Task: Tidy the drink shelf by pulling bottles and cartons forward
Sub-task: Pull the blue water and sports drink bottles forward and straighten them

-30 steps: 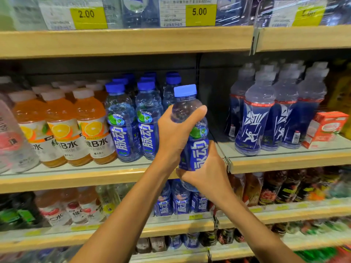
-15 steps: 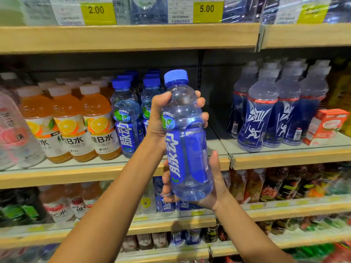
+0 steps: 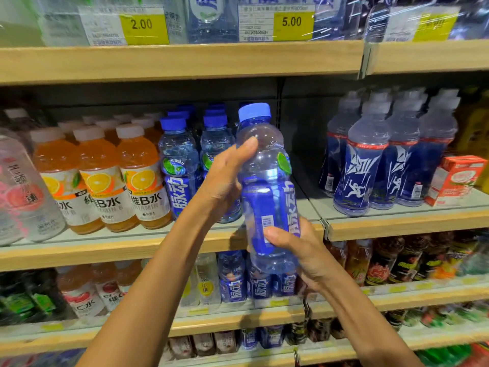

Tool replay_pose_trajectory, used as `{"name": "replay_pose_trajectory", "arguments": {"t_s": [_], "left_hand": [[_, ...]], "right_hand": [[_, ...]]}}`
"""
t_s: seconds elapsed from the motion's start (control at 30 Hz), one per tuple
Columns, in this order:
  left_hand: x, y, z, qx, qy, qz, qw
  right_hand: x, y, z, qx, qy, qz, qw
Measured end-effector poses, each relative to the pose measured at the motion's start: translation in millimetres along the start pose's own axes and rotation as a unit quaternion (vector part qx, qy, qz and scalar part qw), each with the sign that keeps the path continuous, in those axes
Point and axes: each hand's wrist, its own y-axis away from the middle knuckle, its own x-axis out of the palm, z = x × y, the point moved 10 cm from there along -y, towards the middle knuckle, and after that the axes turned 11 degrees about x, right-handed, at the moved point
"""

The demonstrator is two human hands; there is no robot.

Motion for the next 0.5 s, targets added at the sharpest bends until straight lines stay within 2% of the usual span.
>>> {"name": "replay_pose_trajectory", "arguments": {"t_s": [0.1,0.27,0.37,0.5], "left_hand": [[-14,6,-20,0.059,-0.138,-0.077,0.986],[-1,16,-31,0.111,-0.19,-0.177,0.959],[-4,21,-29,0.109,-0.189,-0.241,0.946],[-10,21,-29,0.131,-0.183,-0.264,0.938]], "right_hand": [[-13,5,16,-0.064,0.085,-0.113,0.988],[-20,18,17,-0.113,0.192,-0.279,0.934],[-11,21,9,-0.095,0.235,-0.311,0.916],[-5,19,-1,-0.08,0.234,-0.296,0.923]]}}
